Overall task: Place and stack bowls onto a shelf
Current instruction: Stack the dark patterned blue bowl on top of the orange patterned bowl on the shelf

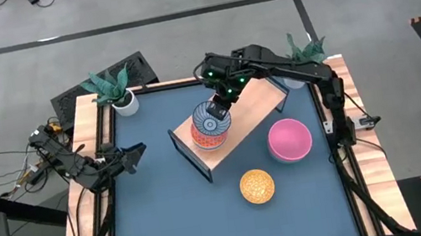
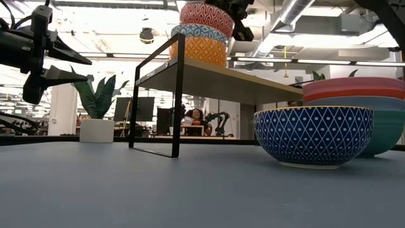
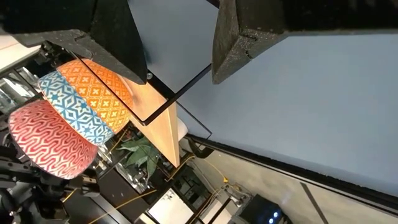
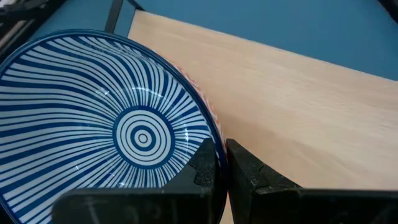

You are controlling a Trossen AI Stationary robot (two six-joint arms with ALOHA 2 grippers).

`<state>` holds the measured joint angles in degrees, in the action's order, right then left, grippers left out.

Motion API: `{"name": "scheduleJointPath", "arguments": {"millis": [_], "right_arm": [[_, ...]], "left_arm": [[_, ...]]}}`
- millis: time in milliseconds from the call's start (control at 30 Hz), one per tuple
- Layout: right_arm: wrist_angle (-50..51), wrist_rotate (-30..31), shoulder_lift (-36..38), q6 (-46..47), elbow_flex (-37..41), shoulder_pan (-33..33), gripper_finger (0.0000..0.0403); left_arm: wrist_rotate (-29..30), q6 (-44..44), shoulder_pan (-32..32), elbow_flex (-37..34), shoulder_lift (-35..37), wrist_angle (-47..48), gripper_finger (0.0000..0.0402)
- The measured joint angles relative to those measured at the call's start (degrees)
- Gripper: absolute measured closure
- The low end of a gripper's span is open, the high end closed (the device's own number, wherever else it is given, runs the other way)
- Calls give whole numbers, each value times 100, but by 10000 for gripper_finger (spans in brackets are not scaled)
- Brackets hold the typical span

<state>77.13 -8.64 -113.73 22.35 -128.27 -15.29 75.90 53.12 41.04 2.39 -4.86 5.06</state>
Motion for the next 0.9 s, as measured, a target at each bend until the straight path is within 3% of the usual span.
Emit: {"name": "scheduleJointPath", "arguments": {"millis": [500, 900], "right_arm": [[-22, -71, 21, 24, -259, 221, 365], [-42, 231, 4, -71, -249, 204, 365]], "left_arm": [[0, 2, 0, 0, 0, 0, 236], [105, 58, 0, 0, 0, 15, 236]]}}
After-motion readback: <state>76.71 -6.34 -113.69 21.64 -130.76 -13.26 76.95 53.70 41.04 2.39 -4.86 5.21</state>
